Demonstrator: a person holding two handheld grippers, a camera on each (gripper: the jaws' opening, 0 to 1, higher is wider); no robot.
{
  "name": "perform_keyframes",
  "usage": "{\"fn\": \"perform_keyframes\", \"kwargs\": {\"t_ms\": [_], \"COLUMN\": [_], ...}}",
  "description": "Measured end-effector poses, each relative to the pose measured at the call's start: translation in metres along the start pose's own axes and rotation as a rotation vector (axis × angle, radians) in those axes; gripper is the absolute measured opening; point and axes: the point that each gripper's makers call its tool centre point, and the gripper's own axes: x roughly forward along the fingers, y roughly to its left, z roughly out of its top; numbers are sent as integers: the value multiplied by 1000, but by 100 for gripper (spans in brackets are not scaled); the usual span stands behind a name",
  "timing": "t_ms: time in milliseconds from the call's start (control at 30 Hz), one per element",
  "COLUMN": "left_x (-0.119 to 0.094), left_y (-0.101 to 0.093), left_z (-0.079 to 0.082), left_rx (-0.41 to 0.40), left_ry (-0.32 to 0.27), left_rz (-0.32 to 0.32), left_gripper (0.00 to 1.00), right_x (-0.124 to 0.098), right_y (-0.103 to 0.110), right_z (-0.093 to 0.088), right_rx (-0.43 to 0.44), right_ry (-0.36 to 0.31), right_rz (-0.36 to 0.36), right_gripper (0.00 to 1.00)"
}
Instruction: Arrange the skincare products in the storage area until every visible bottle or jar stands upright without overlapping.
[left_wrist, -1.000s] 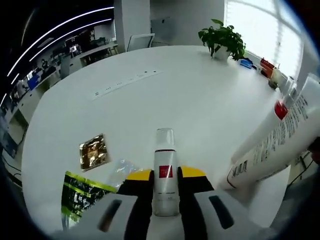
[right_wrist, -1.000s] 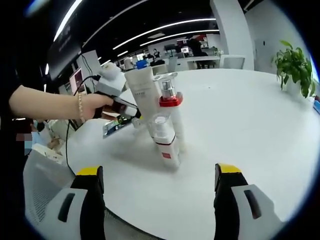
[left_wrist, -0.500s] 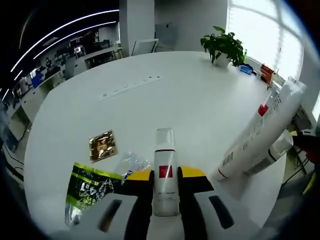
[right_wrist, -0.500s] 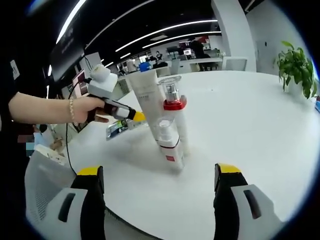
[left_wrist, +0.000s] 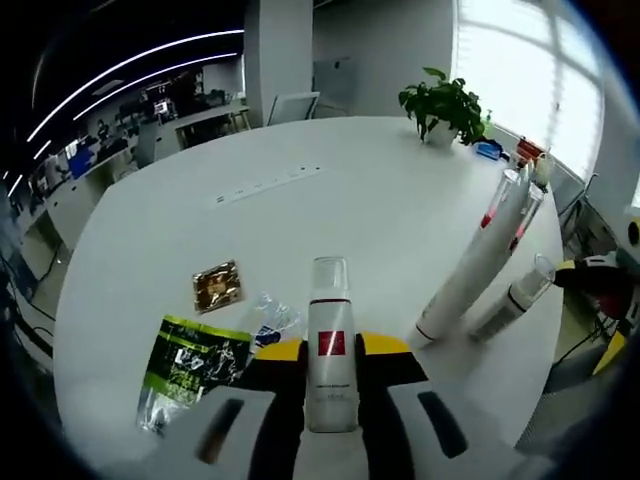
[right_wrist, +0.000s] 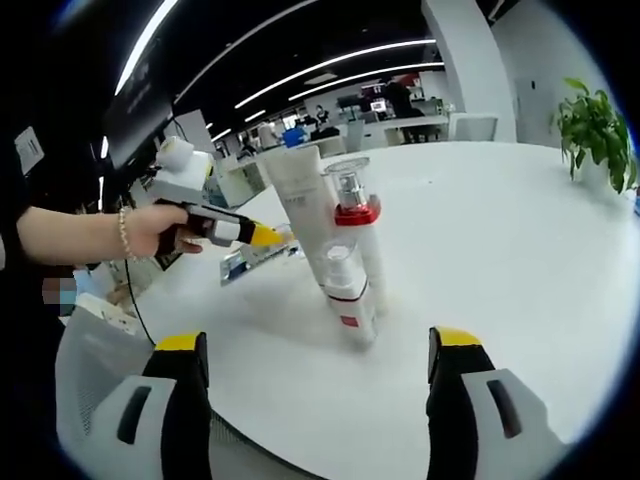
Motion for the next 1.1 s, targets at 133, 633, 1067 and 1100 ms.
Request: {"fn": "perform_keyframes", "kwargs": {"t_ms": [133,633,1067,1100], "left_x": [-9,-68,-101,-103], "left_y": [-2,-10,-17,-18], "left_z": [1,2,-8,-9], "left_rx": [13,33,37,37], "left_ry": [-19,-110,-150,-151], "left_rz": [-1,14,10,10], "left_gripper": [18,18,18,18], "right_x": [0,4,12,14], "right_y": [4,38,82,85], "right_z": [1,14,17,21], "right_rx": [-7,11,98,120], "right_ry": [1,-28,-57,-70], "right_rz": [11,101,227,239], "right_gripper": [90,88,84,83]}}
